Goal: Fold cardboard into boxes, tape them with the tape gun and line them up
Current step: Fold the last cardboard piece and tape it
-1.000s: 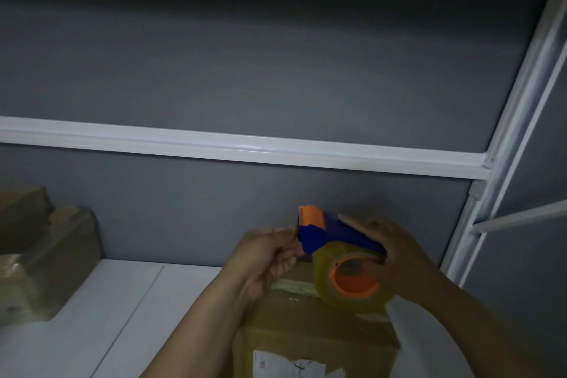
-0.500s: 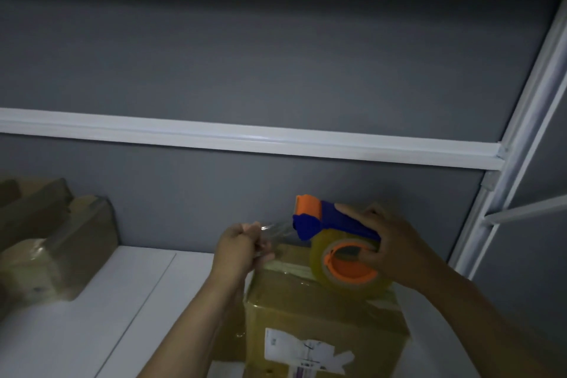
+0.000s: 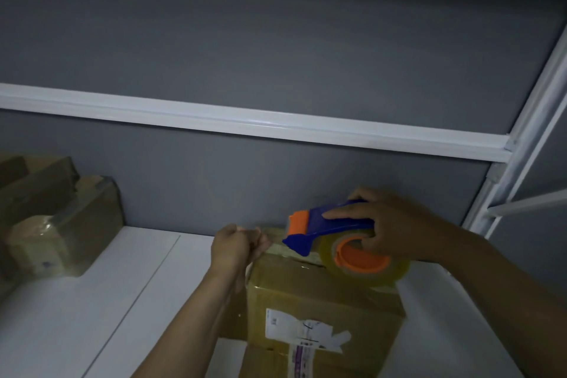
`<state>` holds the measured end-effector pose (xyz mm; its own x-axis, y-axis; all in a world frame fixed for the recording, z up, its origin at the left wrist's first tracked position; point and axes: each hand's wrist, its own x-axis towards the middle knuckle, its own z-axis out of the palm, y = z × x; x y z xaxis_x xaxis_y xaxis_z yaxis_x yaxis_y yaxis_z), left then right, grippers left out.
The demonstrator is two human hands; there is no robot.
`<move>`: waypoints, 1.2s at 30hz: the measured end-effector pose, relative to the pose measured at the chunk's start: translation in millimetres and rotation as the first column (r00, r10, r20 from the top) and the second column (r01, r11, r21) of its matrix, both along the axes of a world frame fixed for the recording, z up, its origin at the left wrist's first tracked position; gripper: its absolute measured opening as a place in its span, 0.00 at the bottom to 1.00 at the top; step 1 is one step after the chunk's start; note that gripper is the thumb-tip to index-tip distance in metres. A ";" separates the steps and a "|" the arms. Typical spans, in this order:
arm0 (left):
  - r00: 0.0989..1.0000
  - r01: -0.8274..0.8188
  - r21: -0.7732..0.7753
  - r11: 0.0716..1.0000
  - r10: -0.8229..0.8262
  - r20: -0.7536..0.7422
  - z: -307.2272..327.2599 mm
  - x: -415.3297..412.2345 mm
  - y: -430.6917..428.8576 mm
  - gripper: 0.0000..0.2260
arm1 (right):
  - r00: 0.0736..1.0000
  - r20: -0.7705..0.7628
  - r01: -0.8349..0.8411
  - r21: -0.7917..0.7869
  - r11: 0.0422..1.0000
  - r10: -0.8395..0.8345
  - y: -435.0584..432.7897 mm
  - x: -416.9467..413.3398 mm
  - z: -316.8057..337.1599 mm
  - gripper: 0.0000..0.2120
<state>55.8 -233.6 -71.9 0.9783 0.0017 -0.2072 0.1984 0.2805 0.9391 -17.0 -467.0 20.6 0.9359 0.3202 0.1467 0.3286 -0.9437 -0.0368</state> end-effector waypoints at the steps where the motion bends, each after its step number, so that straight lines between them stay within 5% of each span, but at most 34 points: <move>1: 1.000 -0.019 0.025 1.000 0.019 0.018 -0.1 1.0 0.9 0.07 | 1.000 0.010 0.013 -0.031 0.999 -0.012 2.9 0.3 0.8 0.28; 6: 0.991 -0.070 0.295 0.953 0.033 0.128 -8.2 4.8 17.3 0.07 | 0.999 0.034 0.010 -0.140 0.990 -0.005 23.0 1.2 -1.9 0.28; 16: 0.994 0.084 0.415 0.906 -0.104 0.026 -46.6 10.9 25.6 0.14 | 1.000 0.004 0.025 -0.164 0.986 -0.025 40.9 14.0 -8.5 0.25; 19: 0.980 0.101 0.605 0.790 -0.185 0.079 -40.7 9.5 24.4 0.13 | 1.000 -0.008 0.023 -0.180 0.983 -0.025 45.2 16.1 -8.6 0.25; 21: 0.970 0.102 0.732 0.673 -0.231 0.077 -40.7 11.4 26.5 0.23 | 0.999 -0.025 0.017 -0.161 0.987 -0.021 47.3 17.3 -9.4 0.25; 23: 0.950 0.112 0.680 0.725 -0.280 0.141 -38.4 5.6 30.7 0.27 | 0.999 -0.025 0.015 -0.157 0.987 -0.019 48.2 16.6 -10.3 0.24; 26: 0.868 0.344 0.427 0.836 -0.456 0.195 -37.0 -11.7 29.6 0.23 | 1.000 -0.002 0.016 -0.167 0.986 -0.017 50.1 14.4 -9.8 0.23; 29: 0.690 0.522 0.590 0.615 -0.712 0.132 -35.7 -16.7 33.1 0.31 | 1.000 0.008 -0.011 -0.139 0.990 0.012 50.0 15.4 -8.6 0.22; 32: 0.606 0.358 0.836 0.417 -0.785 0.132 -37.8 -6.3 30.6 0.54 | 0.999 -0.019 -0.038 -0.042 0.998 0.038 45.0 15.2 -3.0 0.18; 36: 0.598 0.295 0.841 0.455 -0.774 0.209 -44.9 -3.7 19.8 0.59 | 0.997 -0.064 -0.035 0.053 0.998 0.038 32.7 10.3 3.1 0.16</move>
